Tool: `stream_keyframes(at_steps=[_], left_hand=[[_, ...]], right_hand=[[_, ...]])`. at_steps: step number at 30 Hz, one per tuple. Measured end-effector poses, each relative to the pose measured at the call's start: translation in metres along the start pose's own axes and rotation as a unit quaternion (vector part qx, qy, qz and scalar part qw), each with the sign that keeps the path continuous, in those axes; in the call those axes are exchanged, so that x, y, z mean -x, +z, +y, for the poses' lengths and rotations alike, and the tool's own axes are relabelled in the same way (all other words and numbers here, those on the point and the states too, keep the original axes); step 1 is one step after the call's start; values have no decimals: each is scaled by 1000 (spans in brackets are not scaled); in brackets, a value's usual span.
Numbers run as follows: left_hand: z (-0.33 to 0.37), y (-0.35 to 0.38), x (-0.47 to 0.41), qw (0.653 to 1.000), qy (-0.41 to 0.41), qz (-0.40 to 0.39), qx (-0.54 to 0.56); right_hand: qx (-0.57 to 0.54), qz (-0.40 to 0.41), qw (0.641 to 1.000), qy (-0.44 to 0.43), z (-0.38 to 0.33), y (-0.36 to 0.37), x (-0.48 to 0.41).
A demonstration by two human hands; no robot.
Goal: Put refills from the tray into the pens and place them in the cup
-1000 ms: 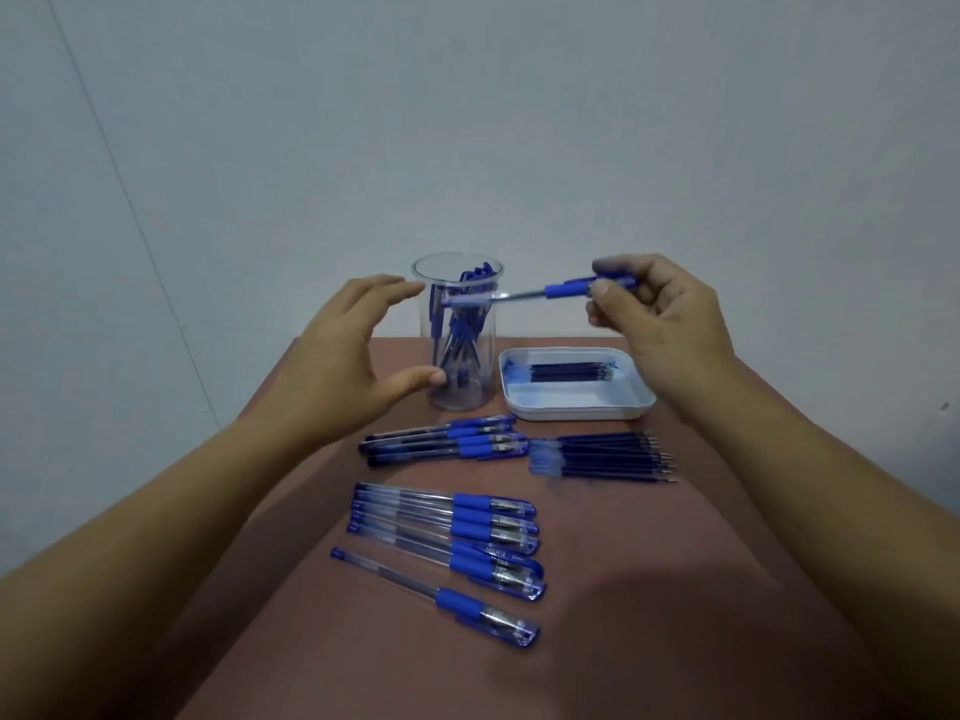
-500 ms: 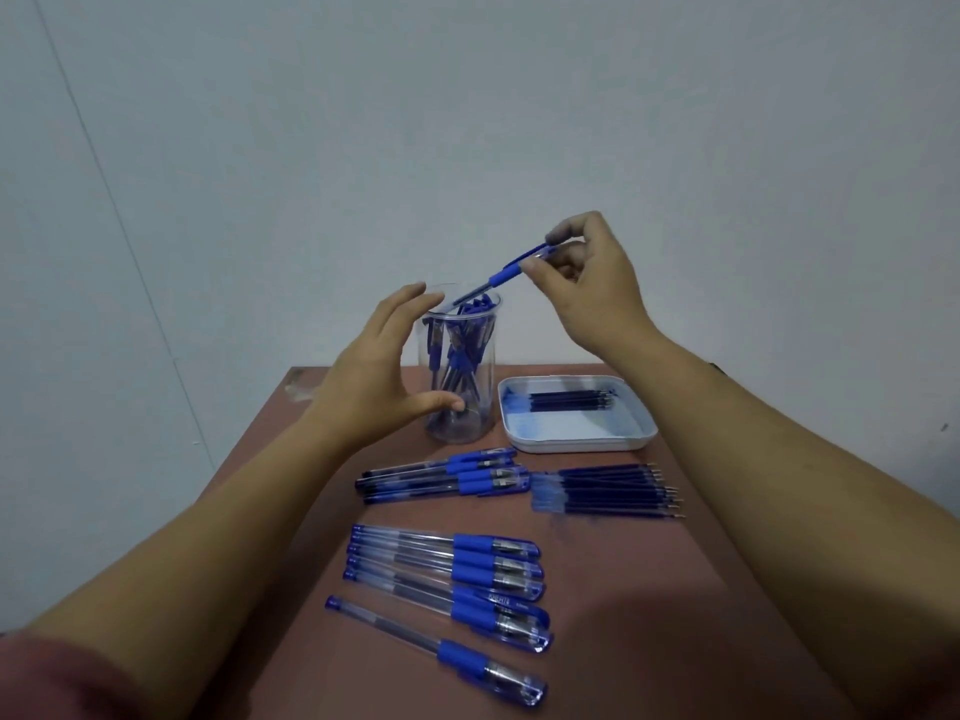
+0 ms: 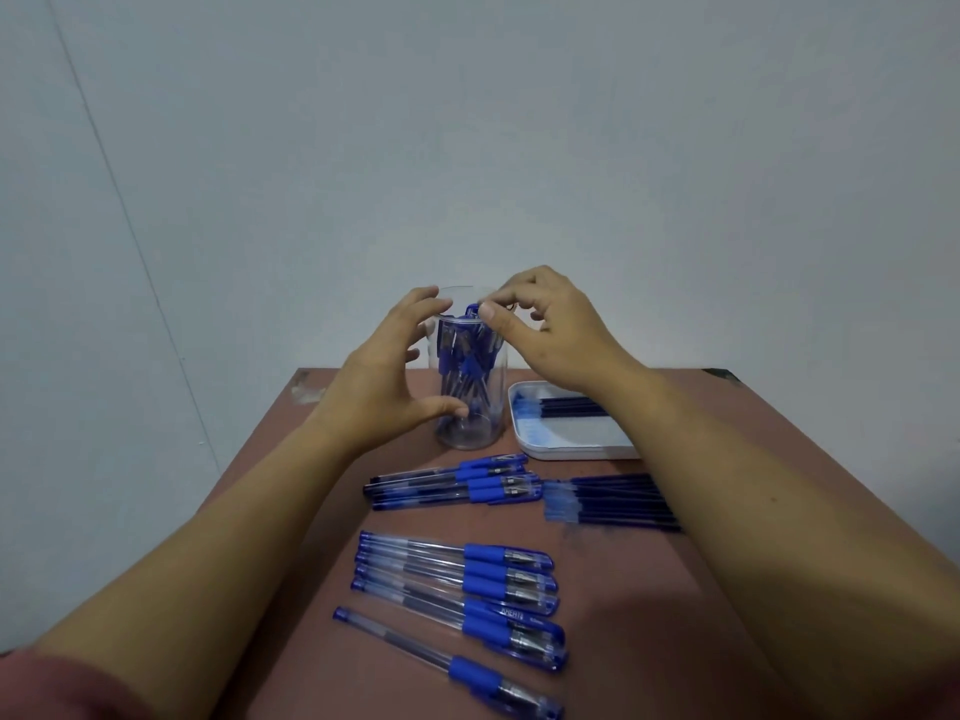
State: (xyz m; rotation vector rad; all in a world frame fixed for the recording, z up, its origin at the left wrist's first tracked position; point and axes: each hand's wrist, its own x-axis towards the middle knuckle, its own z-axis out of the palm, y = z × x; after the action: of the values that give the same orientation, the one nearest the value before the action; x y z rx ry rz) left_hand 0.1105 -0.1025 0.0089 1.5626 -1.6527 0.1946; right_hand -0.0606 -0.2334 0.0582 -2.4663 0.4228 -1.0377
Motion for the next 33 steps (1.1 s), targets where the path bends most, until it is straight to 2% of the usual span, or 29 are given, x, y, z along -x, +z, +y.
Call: stream_keyframes(at_steps=[5,9,11,16,19,24,33], left_hand=[[14,-8,-1,997,-30,-10,-71],[46,-20,13,988,-49,-6,-148],[67,-25,28,985,-56,-52,-153],[97,-22,78,959,-72,-244,-124],[100,-9,98,940,-95,-302,-128],[92,6,114,936,-107,-302,-145],[93,9,115,931,-104,-305,-171]], right_hand=[[16,23,1000,-4,-7,-12,13],[37,-2,999,-1,-12,-28,42],[50,-29,998,-1,-11,-33,61],[92,-149,984,31,1,-28,103],[113,-176,977,35,3,-14,115],[170,-199,965,18,1,2,120],[206,-175,963,11,-4,10,118]])
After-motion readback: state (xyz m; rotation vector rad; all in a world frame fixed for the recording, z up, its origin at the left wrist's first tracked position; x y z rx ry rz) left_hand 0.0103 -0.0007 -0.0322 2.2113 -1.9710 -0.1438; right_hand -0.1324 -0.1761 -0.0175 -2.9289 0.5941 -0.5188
